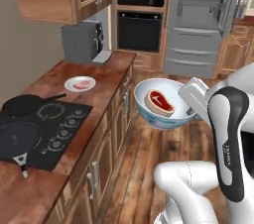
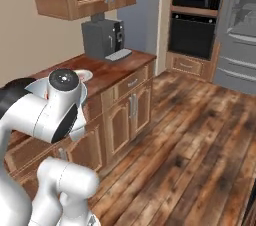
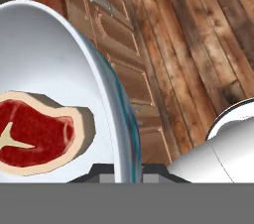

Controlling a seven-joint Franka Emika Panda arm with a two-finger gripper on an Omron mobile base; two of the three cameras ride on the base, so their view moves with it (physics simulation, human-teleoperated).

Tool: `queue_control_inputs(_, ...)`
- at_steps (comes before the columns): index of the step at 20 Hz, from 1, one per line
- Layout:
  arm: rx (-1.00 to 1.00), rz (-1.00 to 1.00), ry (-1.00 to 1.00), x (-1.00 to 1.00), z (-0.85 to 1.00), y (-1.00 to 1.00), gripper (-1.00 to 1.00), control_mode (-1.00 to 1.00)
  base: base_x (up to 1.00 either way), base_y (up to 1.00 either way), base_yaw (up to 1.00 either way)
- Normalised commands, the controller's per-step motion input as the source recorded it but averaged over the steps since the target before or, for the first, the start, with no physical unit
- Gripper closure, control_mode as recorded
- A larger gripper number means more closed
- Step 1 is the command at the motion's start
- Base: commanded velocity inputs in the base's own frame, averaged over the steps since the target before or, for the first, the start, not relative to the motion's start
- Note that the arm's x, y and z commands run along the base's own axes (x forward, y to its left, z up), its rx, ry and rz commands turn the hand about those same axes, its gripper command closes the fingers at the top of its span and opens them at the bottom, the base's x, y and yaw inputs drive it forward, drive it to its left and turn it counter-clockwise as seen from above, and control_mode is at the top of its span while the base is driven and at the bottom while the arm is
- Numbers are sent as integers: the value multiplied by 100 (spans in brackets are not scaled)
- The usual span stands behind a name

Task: Place one of the steaks on the plate and the other in the bowl. Then place the bowl in the fridge.

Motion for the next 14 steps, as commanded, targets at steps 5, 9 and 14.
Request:
queue_control_inputs(5,0,0,0,0,0,0,100,100,58,-40,-46)
queue_control_inputs(9,0,0,0,0,0,0,100,100,64,-31,-45)
queue_control_inputs(14,0,0,0,0,0,0,100,100,66,-20,-46)
